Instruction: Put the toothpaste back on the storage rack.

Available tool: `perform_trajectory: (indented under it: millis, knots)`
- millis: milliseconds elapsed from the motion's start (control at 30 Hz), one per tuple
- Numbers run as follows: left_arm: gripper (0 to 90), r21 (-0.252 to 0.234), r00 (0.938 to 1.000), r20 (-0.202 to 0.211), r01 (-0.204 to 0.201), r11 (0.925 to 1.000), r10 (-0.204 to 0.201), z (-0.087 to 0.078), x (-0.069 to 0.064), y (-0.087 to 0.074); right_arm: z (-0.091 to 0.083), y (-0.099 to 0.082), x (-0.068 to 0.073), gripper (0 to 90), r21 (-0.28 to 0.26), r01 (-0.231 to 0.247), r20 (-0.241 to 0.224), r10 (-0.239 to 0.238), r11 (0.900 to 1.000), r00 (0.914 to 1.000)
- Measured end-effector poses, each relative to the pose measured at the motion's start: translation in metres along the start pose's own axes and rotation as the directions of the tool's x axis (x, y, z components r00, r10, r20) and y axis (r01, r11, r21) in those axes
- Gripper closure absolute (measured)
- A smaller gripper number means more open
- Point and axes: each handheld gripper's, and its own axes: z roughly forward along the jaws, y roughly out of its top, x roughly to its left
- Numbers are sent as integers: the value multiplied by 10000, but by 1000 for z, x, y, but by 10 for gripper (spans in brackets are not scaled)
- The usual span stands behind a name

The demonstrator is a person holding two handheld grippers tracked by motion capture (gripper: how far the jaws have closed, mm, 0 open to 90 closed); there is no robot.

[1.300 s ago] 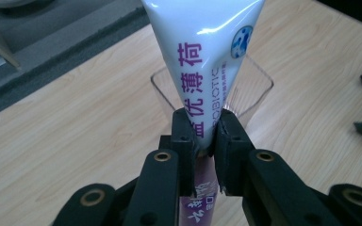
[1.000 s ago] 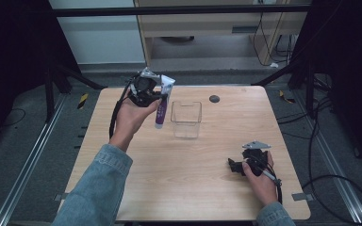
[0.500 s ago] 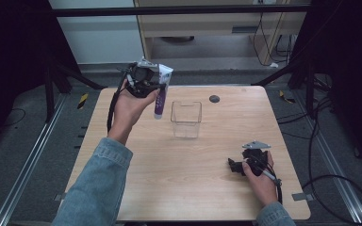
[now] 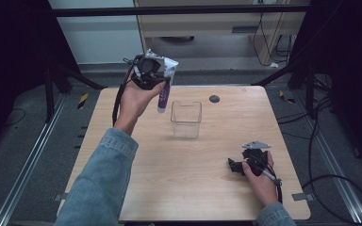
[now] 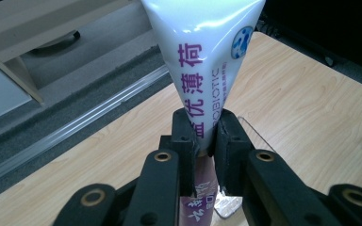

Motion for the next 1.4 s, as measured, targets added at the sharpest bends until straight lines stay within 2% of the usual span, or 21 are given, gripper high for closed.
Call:
perform_trajectory:
  millis: [200,500,633,900,967,1033,1167,1200,1233,1333,1400]
  knots:
    - [794,-122,10000,-10,-6,9999,6,3,1,7,0,0,0,4,2,3,-1,-3,10000,10000]
    - [794,-82,9999,136,78,9999,-77,20,-3,7,0,0,0,3,-7,34,-1,-34,10000,10000]
    - [794,-147,9998,171,100,9998,-98,22,-6,8,0,0,0,3,-8,39,8,-39,10000,10000]
    - [793,-38,9997,191,-153,9999,154,29,-10,7,0,0,0,4,-11,51,11,-51,10000,10000]
    - [793,-115,9997,205,-109,9999,111,31,-11,7,1,0,0,4,-28,32,-2,-32,10000,10000]
    - [794,-166,9994,337,-30,9999,35,33,-11,7,1,0,0,4,-32,35,5,-35,10000,10000]
    - [793,-63,9994,333,-61,10000,63,40,-11,5,0,0,0,3,-21,52,7,-52,10000,10000]
    - [793,-43,9992,391,-50,10000,51,41,-11,4,0,0,0,4,-25,42,8,-42,10000,10000]
    - [794,-57,9979,633,163,9999,-159,44,-10,3,0,0,0,3,-23,60,8,-60,10000,10000]
    - [794,-67,9977,661,160,9998,-156,47,-12,3,0,0,0,3,-20,29,3,-29,10000,10000]
    - [793,-62,9979,651,8,10000,-4,50,-14,4,0,0,0,3,-18,30,4,-30,10000,10000]
